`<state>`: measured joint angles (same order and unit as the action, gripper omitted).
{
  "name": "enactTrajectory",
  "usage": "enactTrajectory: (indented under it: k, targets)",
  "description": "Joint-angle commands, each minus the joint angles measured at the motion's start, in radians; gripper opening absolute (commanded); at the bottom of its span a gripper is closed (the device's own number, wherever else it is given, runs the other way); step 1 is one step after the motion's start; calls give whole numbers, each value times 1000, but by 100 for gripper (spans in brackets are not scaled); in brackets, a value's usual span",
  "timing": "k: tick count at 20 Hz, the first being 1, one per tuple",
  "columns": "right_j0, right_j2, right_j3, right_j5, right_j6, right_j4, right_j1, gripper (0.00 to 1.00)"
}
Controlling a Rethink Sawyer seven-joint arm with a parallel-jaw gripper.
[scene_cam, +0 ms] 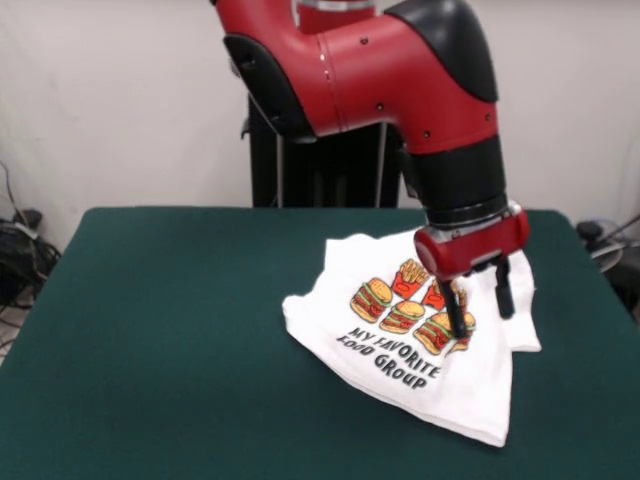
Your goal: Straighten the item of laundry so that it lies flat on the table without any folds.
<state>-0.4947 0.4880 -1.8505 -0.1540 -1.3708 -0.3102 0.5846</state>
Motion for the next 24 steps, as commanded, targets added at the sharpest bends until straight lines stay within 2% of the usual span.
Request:
enactTrajectory:
  k: [1,8,13,16,24]
  targets:
    - [71,12,-38,-24,-201,52,7,100]
    - [114,-18,-28,-126,-156,57,5,100]
    - [141,-59,-17,-145,-143,42,-30,100]
    - [164,-93,-10,-214,-142,56,-28,100]
    - [171,-122,-11,-273,-142,35,-15,100]
